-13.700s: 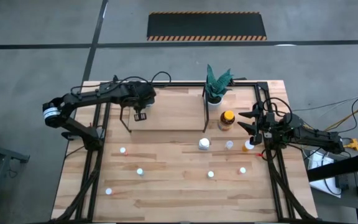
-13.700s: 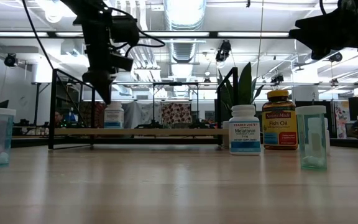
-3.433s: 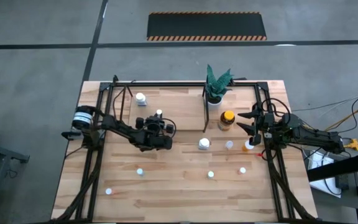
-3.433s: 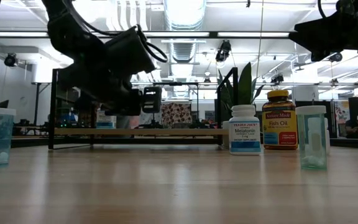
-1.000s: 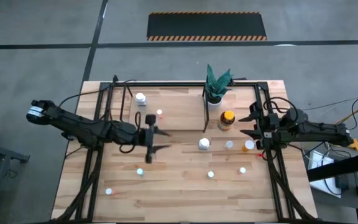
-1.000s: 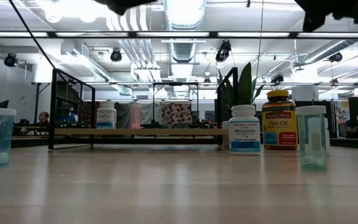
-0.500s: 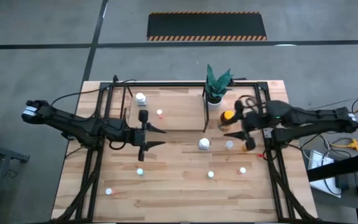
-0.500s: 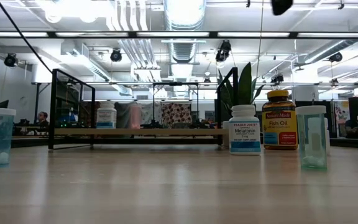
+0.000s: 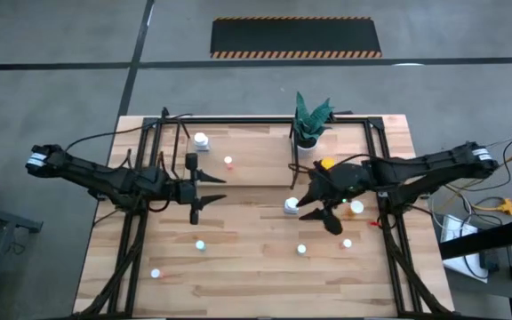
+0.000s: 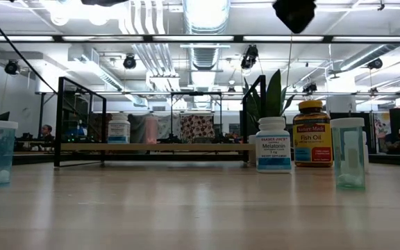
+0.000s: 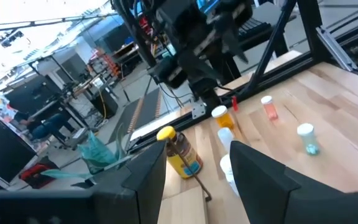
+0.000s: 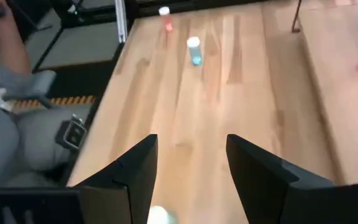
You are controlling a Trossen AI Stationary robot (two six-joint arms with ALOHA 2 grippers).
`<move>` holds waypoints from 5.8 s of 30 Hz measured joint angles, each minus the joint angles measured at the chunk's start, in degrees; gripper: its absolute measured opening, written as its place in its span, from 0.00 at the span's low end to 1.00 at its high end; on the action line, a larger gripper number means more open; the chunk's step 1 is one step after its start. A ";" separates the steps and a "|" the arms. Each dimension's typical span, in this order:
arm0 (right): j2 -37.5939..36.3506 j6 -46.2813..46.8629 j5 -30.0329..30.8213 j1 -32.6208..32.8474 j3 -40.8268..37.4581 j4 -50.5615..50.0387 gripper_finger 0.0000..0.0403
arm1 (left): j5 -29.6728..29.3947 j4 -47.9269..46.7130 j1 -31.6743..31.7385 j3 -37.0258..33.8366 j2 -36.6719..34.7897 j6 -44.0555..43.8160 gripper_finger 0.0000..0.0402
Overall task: Pick and place medicine bottles onto shelf by color
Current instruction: Put the white medicine bottle on the shelf
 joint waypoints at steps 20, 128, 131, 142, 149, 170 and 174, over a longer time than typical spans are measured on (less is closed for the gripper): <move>21.86 5.29 7.23 1.56 12.49 -21.41 0.47 | -0.01 -0.80 -0.07 -0.08 -2.13 -2.00 0.40; 59.45 -35.67 9.47 -30.80 69.25 -41.70 0.42 | -1.31 6.24 -0.07 -2.56 -2.94 1.16 0.40; 60.21 -36.73 9.26 -31.43 69.18 -41.50 0.42 | -1.31 6.27 -0.06 -2.61 -3.04 1.51 0.40; 63.06 -36.77 9.36 -31.91 69.14 -40.87 0.42 | -1.31 6.46 -0.05 -2.61 -3.20 1.56 0.40; 63.10 -35.50 9.86 -31.97 69.16 -40.81 0.46 | -1.31 6.45 -0.04 -2.61 -3.20 1.56 0.40; 61.97 -35.11 9.87 -31.80 71.05 -42.21 0.55 | -1.31 6.46 -0.06 -2.61 -3.20 1.58 0.40; 60.70 -34.48 9.82 -30.82 71.59 -43.93 0.52 | -1.31 6.45 -0.05 -2.61 -3.20 1.58 0.40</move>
